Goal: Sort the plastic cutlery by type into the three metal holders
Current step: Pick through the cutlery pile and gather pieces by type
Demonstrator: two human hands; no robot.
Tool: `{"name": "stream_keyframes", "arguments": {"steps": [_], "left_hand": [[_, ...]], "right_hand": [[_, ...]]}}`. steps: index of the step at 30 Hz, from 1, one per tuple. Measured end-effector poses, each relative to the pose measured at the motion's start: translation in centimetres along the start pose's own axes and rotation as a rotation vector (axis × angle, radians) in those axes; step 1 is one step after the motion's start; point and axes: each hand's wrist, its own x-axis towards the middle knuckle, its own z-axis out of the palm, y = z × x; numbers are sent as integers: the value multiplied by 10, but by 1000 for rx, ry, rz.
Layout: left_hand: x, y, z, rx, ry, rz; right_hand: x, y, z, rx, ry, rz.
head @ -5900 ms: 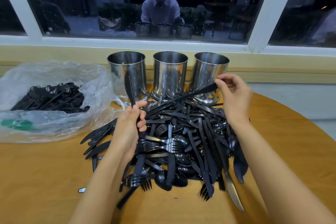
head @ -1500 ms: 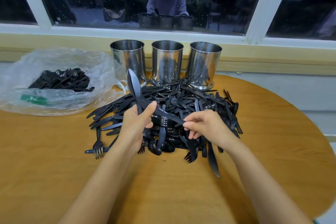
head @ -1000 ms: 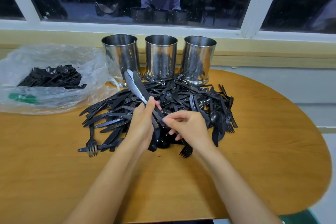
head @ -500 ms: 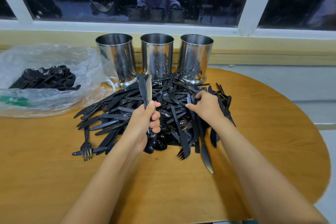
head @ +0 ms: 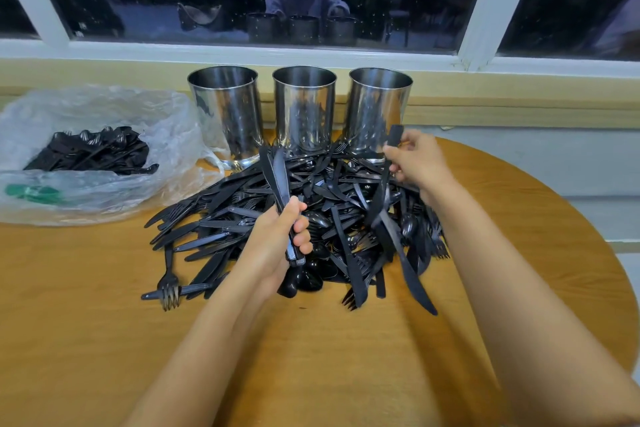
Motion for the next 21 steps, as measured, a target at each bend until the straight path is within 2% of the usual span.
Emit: {"name": "stream_keyframes", "arguments": {"steps": [2, 6, 11, 17, 19, 21], "left_hand": [[0, -1, 2, -20, 5, 11], [0, -4, 6, -60, 14, 12], [-2, -7, 13, -94, 30, 9], [12, -8, 34, -229, 52, -75], [19, -7, 38, -259, 79, -71], [25, -4, 37, -243, 136, -46]], "right_hand": [[-6, -8, -7, 36, 24, -58], [-19, -7, -12, 212, 30, -53], [-43, 6, 2, 552, 44, 25], [-75, 29, 37, 945, -34, 148], [-81, 37, 42, 973, -90, 181], [-84, 42, 40, 877, -138, 202]]}}
